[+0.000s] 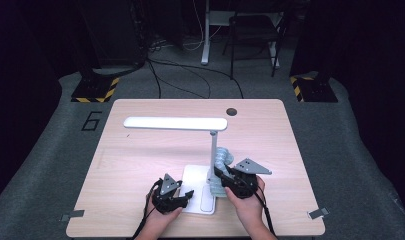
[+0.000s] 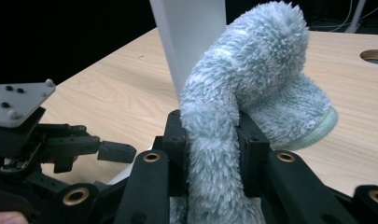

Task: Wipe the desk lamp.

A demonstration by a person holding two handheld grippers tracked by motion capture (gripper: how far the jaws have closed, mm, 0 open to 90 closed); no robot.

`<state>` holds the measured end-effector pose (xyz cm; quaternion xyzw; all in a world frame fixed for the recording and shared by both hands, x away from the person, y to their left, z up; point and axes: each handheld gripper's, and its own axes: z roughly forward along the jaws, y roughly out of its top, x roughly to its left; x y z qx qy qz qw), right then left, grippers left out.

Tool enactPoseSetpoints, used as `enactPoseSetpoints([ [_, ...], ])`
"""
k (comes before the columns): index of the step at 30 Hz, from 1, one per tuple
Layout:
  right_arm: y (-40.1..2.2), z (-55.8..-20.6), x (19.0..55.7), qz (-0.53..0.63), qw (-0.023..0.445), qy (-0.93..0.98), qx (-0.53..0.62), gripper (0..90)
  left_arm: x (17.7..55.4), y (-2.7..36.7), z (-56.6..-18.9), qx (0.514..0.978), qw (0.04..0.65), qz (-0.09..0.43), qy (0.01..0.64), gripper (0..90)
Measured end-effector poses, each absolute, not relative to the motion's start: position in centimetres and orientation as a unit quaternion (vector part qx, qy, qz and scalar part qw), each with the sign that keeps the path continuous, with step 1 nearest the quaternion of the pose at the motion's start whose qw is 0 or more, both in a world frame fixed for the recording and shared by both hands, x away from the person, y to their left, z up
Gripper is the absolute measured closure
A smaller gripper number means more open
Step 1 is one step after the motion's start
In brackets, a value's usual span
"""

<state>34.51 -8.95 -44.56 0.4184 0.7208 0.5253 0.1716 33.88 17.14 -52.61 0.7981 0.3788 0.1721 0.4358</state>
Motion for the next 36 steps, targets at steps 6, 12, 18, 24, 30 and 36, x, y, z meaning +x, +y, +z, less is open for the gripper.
enactPoseSetpoints([
  [6, -8.8, -45.7, 34.3, 0.518, 0.172, 0.728, 0.415, 69.9, 33.9, 17.1, -52.6, 0.798, 0.436, 0.171, 0.379, 39.9],
  [12, -8.6, -46.7, 34.6, 0.504, 0.174, 0.737, 0.415, 70.0, 33.9, 17.1, -52.6, 0.798, 0.436, 0.171, 0.379, 39.9],
  [18, -8.3, -48.3, 34.8, 0.482, 0.170, 0.750, 0.419, 69.9, 33.9, 17.1, -52.6, 0.798, 0.436, 0.171, 0.379, 39.9],
  [24, -8.2, -49.5, 34.9, 0.466, 0.167, 0.760, 0.421, 69.9, 33.9, 17.1, -52.6, 0.798, 0.436, 0.171, 0.379, 39.9],
  [30, -8.3, -49.1, 35.0, 0.471, 0.158, 0.760, 0.419, 70.0, 33.9, 17.0, -52.6, 0.793, 0.441, 0.171, 0.384, 39.9],
  [36, -8.6, -47.6, 34.8, 0.489, 0.161, 0.751, 0.413, 70.0, 33.9, 17.1, -52.6, 0.798, 0.436, 0.172, 0.378, 39.9],
])
